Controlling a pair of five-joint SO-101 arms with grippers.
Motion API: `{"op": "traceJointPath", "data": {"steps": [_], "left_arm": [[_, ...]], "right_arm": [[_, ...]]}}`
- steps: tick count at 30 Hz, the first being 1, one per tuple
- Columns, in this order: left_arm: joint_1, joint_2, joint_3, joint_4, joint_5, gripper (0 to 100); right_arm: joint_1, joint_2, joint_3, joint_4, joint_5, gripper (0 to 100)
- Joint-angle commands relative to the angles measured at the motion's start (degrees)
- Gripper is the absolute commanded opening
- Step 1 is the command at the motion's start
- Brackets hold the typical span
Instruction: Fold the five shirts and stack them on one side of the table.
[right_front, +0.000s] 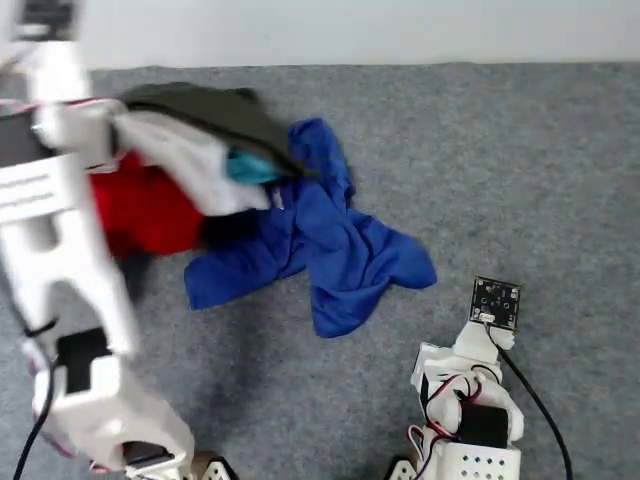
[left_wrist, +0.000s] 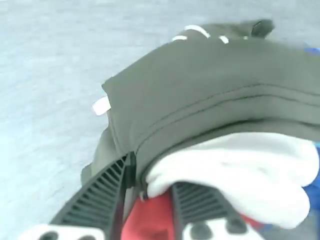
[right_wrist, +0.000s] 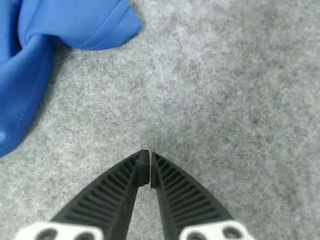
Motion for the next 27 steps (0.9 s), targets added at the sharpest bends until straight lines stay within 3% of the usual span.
{"op": "traceJointPath", "data": {"steps": [1, 5, 9, 18, 24, 27], "left_arm": [[-11.25, -9.32, 1.01, 1.05, -1.93, 0], [-21.98, -12.13, 1.80, 0.97, -4.75, 0], [-28.48, -12.22, 2.68, 1.05, -6.95, 0], [-28.04, -12.75, 12.00, 0.97, -15.30, 2], [-28.40, -12.75, 13.14, 1.14, -15.91, 24], [-28.40, -12.92, 13.14, 1.14, -16.00, 29]], "right_arm": [[0.66, -0.04, 0.88, 0.22, 0.53, 1.0], [0.66, -0.04, 0.88, 0.22, 0.53, 1.0], [0.66, -0.04, 0.88, 0.22, 0.53, 1.0], [0.66, -0.04, 0.88, 0.22, 0.53, 1.0], [0.66, -0.04, 0.88, 0.22, 0.53, 1.0], [0.66, -0.04, 0.88, 0.22, 0.53, 1.0]]}}
